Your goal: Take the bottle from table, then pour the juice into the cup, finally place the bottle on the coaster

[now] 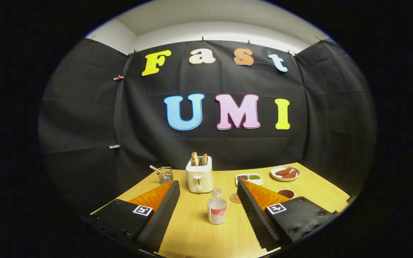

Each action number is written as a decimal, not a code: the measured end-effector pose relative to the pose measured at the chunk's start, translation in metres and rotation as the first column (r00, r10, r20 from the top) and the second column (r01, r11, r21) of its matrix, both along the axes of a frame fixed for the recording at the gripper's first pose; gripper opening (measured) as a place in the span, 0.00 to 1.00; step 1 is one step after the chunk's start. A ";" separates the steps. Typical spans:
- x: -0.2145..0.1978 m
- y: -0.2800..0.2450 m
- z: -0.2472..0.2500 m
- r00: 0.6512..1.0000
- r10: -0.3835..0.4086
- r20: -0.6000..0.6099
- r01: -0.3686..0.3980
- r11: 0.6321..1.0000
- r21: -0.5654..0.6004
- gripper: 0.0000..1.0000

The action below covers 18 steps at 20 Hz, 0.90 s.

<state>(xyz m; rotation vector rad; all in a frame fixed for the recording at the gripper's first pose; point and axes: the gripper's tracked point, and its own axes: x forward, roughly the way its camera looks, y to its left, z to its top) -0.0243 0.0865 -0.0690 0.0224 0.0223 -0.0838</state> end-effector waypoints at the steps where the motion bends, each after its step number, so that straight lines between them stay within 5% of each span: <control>1: 0.002 0.001 -0.006 1.000 -0.004 -0.010 0.005 1.000 0.004 0.99; 10: 0.028 -0.013 -0.014 0.998 -0.055 -0.002 0.055 0.998 -0.007 0.99; 18: 0.042 -0.019 -0.073 0.994 -0.067 -0.092 0.065 0.998 -0.016 0.99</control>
